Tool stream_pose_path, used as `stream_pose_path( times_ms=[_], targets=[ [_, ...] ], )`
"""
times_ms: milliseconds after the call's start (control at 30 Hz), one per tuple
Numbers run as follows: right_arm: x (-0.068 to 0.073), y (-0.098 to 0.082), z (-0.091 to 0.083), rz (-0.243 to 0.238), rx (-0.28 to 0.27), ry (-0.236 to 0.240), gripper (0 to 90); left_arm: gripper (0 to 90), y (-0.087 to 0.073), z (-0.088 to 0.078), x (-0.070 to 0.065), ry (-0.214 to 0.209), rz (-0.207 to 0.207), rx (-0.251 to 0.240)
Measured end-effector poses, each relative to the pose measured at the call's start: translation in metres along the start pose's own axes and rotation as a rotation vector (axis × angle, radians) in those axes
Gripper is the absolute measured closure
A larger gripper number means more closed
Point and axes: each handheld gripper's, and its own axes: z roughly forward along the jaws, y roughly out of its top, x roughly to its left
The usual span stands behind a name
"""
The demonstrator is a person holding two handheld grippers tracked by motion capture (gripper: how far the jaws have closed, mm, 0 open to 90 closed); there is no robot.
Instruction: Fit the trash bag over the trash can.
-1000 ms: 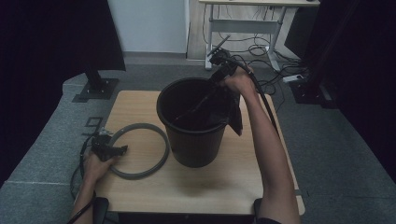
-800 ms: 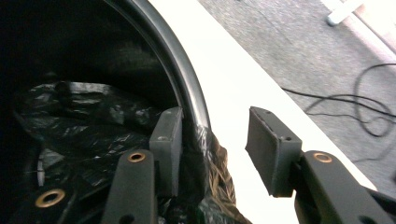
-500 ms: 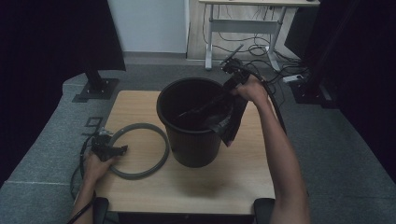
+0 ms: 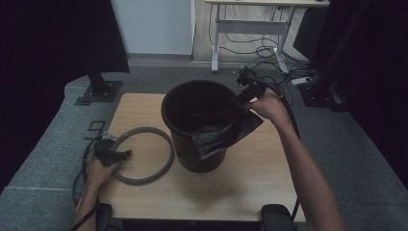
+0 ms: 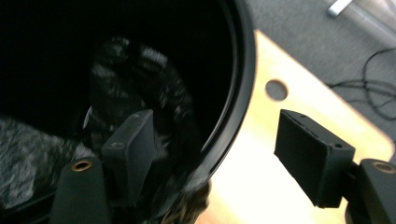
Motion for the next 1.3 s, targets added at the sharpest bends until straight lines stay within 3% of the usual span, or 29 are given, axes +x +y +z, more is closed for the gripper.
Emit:
stream_pose_path(
  times_ms=[200,300,433,533,767,1033,1133,1300],
  targets=[
    [-0.017,0.014,0.003,-0.024,-0.003,-0.045,27.6,0.0,0.000,0.000,0.000,-0.001,0.001,0.000],
    [-0.025,0.010,0.004,-0.018,0.013,-0.070,26.5,0.0,0.000,0.000,0.000,-0.002,0.002,0.001],
    [-0.031,-0.004,-0.002,-0.002,-0.007,-0.062,27.3,0.0,0.000,0.000,0.000,-0.003,0.003,0.001],
    [-0.025,-0.016,-0.008,-0.017,0.008,-0.058,27.3,0.0,0.000,-0.001,0.000,-0.004,0.005,0.002],
    [-0.010,-0.038,-0.019,-0.010,-0.025,0.000,27.5,0.0,0.004,-0.002,-0.003,-0.008,0.006,0.050],
    [0.009,-0.053,-0.029,0.000,-0.061,0.049,26.7,0.0,0.007,-0.007,-0.003,-0.058,0.001,0.091],
    [0.021,-0.055,-0.033,-0.010,-0.072,0.048,26.5,0.0,0.010,-0.012,-0.004,-0.069,0.001,0.085],
    [0.043,-0.053,-0.037,-0.068,-0.086,0.091,26.6,0.0,0.017,-0.026,-0.006,-0.089,0.018,0.078]
  ],
)
